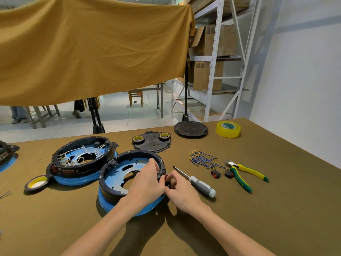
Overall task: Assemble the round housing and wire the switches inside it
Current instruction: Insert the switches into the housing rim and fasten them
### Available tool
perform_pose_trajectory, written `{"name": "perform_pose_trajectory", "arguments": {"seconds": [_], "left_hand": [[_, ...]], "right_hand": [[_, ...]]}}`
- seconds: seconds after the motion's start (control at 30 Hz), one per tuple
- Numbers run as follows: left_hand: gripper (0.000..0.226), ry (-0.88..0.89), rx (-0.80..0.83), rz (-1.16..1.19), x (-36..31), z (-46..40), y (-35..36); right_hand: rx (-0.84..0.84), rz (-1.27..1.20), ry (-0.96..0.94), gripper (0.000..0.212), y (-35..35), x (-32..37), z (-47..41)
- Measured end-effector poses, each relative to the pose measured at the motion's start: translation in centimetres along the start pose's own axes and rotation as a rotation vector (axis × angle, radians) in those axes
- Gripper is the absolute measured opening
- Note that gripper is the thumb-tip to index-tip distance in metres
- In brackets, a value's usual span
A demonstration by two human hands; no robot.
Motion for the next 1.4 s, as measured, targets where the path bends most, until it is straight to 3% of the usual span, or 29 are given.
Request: {"name": "perform_pose_trajectory", "arguments": {"seconds": [0.1, 0.27, 0.3, 0.37, 0.43, 0.47, 0.53, 0.6, 0.67, 1.03, 1.4], "left_hand": [[0.024, 0.050, 0.027, -0.018, 0.4, 0.7, -0.4], [0.025, 0.289, 0.040, -0.194, 0.7, 2.0, -1.3], [0.030, 0.311, 0.030, -0.239, 0.7, 2.2, -1.5], [0.043, 0.306, 0.011, -0.299, 1.0, 2.6, -1.7], [0.049, 0.262, 0.000, -0.316, 1.5, 3.0, -1.7], [0.051, 0.240, 0.000, -0.324, 1.6, 3.2, -1.7], [0.056, 0.203, 0.013, -0.354, 1.9, 3.5, -1.7], [0.061, 0.176, 0.019, -0.362, 2.0, 3.6, -1.7], [0.064, 0.166, 0.013, -0.358, 1.9, 3.7, -1.7], [0.046, 0.328, 0.006, -0.288, 3.4, 3.5, -1.9], [0.061, 0.278, -0.032, -0.350, 2.9, 3.4, -1.5]], "right_hand": [[0.019, -0.034, -0.045, 0.017, -0.3, 0.0, 1.1], [0.170, -0.023, -0.149, 0.010, -1.9, 0.2, 2.4], [0.170, 0.019, -0.189, 0.011, -2.5, 0.3, 2.2], [0.009, 0.162, -0.334, 0.014, -4.0, 0.9, 1.6], [-0.085, 0.249, -0.486, 0.032, -5.0, 1.8, 0.7], [-0.042, 0.270, -0.528, 0.044, -5.3, 2.1, 0.0], [0.131, 0.298, -0.539, 0.051, -5.3, 2.6, -1.3], [0.281, 0.279, -0.499, 0.043, -5.3, 2.6, -2.5], [0.337, 0.241, -0.486, 0.038, -5.5, 2.6, -3.2], [0.263, 0.119, -0.532, 0.025, -4.8, 1.8, -3.7], [0.249, 0.269, -0.601, 0.020, -4.7, 2.4, -3.6]]}}
Point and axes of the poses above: each hand's wrist, its own z-axis away from the middle knuckle, its own y-axis out of the palm, x = y × z, the point moved 3 cm from there along -z, towards the middle knuckle, and after that the axes turned 6 degrees about z, right-handed, at the moved point
